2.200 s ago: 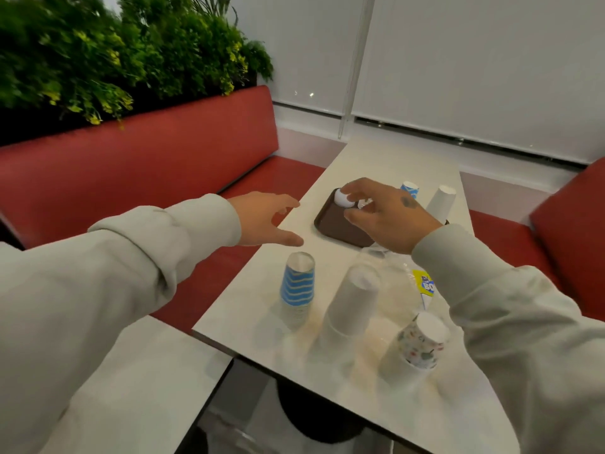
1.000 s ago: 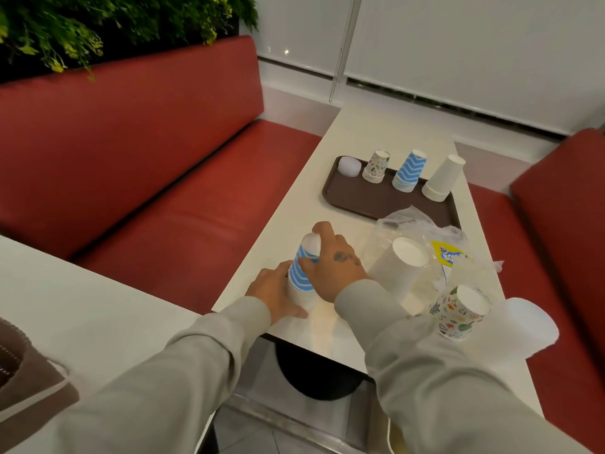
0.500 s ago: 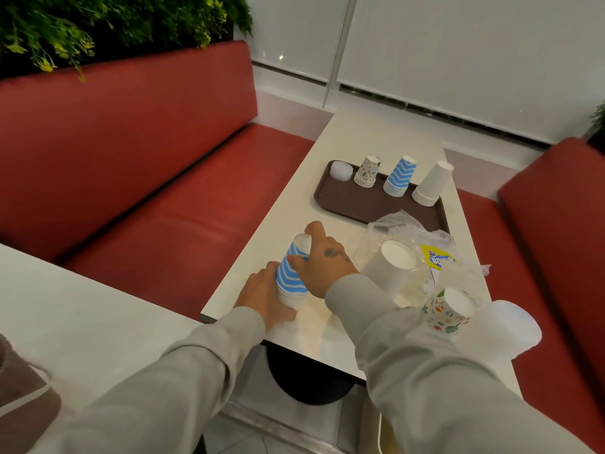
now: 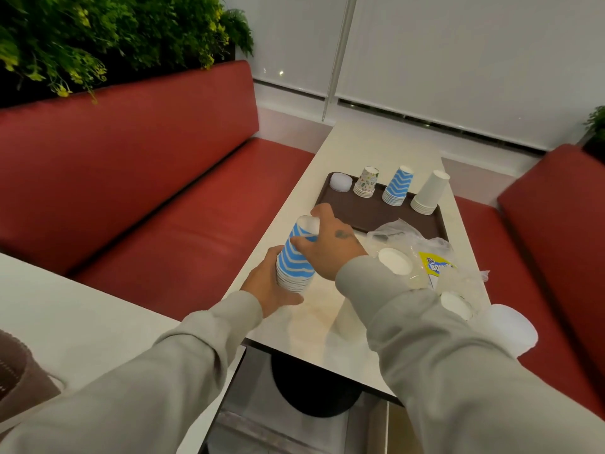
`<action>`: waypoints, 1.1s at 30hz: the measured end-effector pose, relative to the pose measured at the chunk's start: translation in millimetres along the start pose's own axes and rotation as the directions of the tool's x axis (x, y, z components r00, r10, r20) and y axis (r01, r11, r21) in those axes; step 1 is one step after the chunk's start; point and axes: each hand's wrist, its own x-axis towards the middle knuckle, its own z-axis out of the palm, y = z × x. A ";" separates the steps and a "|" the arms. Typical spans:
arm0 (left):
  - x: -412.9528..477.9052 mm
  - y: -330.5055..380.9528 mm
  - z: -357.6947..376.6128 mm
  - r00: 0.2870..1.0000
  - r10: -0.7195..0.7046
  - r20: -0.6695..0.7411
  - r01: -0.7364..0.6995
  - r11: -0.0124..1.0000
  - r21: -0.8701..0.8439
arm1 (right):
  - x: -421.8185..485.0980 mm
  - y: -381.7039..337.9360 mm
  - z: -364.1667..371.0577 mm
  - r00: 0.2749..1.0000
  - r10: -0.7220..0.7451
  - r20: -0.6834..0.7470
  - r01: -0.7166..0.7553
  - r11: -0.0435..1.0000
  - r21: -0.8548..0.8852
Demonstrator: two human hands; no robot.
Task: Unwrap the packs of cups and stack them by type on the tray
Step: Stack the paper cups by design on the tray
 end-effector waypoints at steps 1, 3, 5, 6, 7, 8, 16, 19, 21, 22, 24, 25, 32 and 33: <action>-0.3 4.6 -2.7 1.000 0.010 -0.008 -0.011 0.999 -0.038 | -0.7 -2.6 -3.9 1.000 -0.006 -0.011 0.006 1.000 0.004; 0.4 15.0 -9.1 0.999 0.028 -0.024 -0.030 0.994 -0.109 | -1.6 -7.8 -13.9 0.999 -0.026 -0.031 0.026 1.000 0.008; 2.2 27.0 -15.4 0.998 0.056 -0.033 -0.060 0.986 -0.157 | -2.0 -13.0 -26.7 0.998 -0.036 -0.053 0.037 0.999 0.015; 4.1 33.3 -18.1 0.997 0.072 -0.040 -0.078 0.982 -0.170 | -0.9 -14.5 -33.2 0.997 -0.036 -0.068 0.038 0.999 0.017; 5.8 40.8 -20.5 0.995 0.090 -0.048 -0.097 0.979 -0.177 | 0.0 -15.5 -40.4 0.996 -0.035 -0.083 0.037 0.999 0.020; 7.7 49.0 -22.5 0.993 0.104 -0.054 -0.112 0.978 -0.176 | 2.1 -15.4 -46.8 0.995 -0.029 -0.096 0.031 0.999 0.028; 31.9 108.4 -19.2 0.983 0.184 0.017 -0.180 0.975 -0.131 | 21.5 2.1 -102.7 0.985 0.068 -0.160 -0.056 0.996 0.076; 48.1 123.1 -8.0 0.980 0.198 0.036 -0.191 0.971 -0.142 | 31.2 11.3 -116.2 0.981 0.102 -0.162 -0.081 0.988 0.130; 61.9 129.6 -0.8 0.979 0.201 0.034 -0.194 0.970 -0.146 | 40.2 20.1 -120.9 0.982 0.104 -0.159 -0.084 0.988 0.127; 70.4 132.2 2.7 0.979 0.199 0.036 -0.191 0.969 -0.159 | 45.9 24.8 -122.9 0.982 0.109 -0.157 -0.089 0.988 0.126; 89.0 137.4 9.7 0.980 0.194 0.050 -0.183 0.968 -0.172 | 61.7 36.5 -126.5 0.980 0.128 -0.151 -0.108 0.985 0.134; 98.7 140.2 13.6 0.980 0.192 0.060 -0.180 0.969 -0.168 | 70.8 42.5 -128.3 0.980 0.142 -0.141 -0.123 0.983 0.137; 187.3 156.9 43.0 0.975 0.206 0.083 -0.198 0.976 -0.093 | 147.1 83.4 -140.2 0.965 0.249 -0.077 -0.218 0.933 0.288; 199.8 159.3 48.6 0.975 0.206 0.078 -0.200 0.976 -0.086 | 159.4 90.4 -141.6 0.964 0.255 -0.079 -0.222 0.929 0.296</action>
